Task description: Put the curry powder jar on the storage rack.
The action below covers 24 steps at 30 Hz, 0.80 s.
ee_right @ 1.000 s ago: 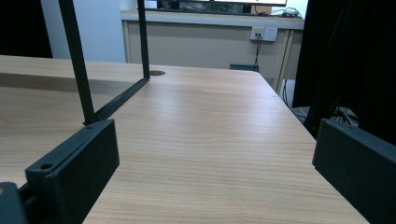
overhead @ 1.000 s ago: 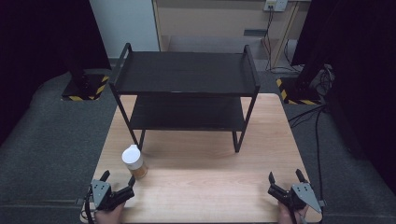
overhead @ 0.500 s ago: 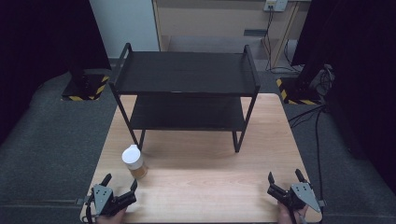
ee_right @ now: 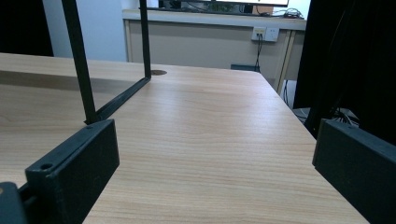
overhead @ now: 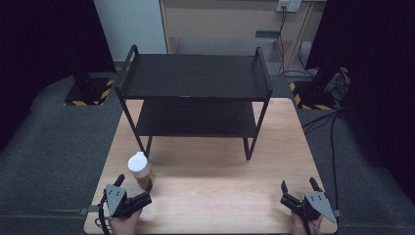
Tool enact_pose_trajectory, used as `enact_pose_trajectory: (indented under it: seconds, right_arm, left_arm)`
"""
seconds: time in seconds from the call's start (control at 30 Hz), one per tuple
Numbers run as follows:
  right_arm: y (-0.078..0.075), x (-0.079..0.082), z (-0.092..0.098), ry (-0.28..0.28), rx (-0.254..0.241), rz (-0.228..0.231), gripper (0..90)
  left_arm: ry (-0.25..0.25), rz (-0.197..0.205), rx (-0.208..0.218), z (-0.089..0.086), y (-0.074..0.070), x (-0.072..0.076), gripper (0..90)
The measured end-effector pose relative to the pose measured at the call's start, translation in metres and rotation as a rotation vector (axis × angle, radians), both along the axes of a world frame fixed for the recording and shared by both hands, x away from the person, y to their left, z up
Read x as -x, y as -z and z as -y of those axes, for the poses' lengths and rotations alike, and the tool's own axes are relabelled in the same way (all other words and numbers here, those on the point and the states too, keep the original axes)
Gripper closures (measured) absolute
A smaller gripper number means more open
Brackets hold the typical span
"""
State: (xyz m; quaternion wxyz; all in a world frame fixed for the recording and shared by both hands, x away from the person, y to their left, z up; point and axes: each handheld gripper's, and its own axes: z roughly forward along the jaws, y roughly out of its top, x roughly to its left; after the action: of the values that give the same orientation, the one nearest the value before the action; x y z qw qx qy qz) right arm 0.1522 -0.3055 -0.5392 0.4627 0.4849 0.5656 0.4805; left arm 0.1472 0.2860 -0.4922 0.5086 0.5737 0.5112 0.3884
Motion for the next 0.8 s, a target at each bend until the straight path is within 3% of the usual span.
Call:
enact_pose_trajectory:
  seconds: [0.17, 0.43, 0.63, 0.8]
  right_arm:
    - [0.000, -0.001, 0.000, -0.010, 0.012, -0.001, 0.6]
    - [0.000, -0.001, 0.000, -0.010, 0.017, -0.003, 0.7]
    - [-0.001, -0.001, 0.000, -0.011, 0.018, -0.006, 0.7]
    - [-0.001, -0.001, 0.000, -0.011, 0.019, -0.007, 0.6]
  left_arm:
    - [-0.010, -0.010, -0.012, 0.005, -0.010, -0.012, 0.0]
    - [-0.011, -0.005, 0.011, 0.007, -0.014, -0.029, 0.0]
    - [-0.061, -0.044, -0.016, 0.019, -0.024, -0.041, 0.1]
    - [-0.095, -0.056, -0.052, 0.030, -0.026, -0.040, 5.6]
